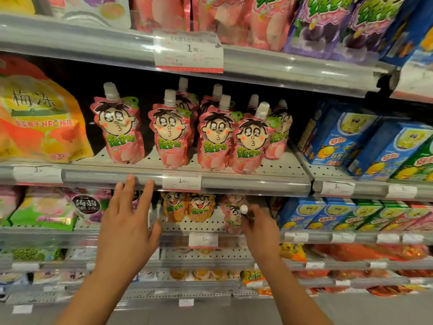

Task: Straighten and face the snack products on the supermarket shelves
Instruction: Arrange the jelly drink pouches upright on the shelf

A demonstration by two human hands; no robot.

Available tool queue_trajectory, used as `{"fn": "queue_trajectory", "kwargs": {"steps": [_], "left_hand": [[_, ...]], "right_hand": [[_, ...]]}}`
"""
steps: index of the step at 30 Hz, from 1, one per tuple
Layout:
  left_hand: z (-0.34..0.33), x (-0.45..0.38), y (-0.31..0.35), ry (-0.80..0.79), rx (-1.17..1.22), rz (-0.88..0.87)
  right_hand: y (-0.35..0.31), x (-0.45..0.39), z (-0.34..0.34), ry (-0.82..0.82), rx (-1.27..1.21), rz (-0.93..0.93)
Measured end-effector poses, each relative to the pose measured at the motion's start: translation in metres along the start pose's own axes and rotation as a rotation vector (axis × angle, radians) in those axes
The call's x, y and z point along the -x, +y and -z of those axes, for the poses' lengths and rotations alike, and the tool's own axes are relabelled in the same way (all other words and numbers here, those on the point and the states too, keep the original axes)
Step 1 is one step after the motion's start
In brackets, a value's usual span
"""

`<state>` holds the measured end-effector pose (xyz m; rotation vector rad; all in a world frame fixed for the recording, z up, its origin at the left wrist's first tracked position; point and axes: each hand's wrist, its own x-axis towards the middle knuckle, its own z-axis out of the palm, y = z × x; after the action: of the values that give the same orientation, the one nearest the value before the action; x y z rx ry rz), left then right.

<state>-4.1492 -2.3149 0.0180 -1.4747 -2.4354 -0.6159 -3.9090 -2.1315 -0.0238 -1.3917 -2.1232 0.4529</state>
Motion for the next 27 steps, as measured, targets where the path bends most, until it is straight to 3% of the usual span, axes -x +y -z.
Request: {"fn": "queue_trajectory", "kwargs": {"steps": [8,16,23,27], "left_hand": [[0.002,0.007,-0.007,-0.031,0.069,0.01],[0.028,0.003,0.008,0.073,0.428,0.013],[0.043,0.003,0.049,-0.213,0.679,-0.066],[0.038,0.004,0.062,-0.203,0.677,-0.079]], "right_hand": [[0.008,0.009,0.008,0.085,-0.033,0.104],[-0.027,0.016,0.046,-0.115,-0.259,0.204],[-0.075,0.021,0.075,-0.17,-0.465,0.331],[-0.098,0.021,0.083,-0.132,-0.471,0.412]]}}
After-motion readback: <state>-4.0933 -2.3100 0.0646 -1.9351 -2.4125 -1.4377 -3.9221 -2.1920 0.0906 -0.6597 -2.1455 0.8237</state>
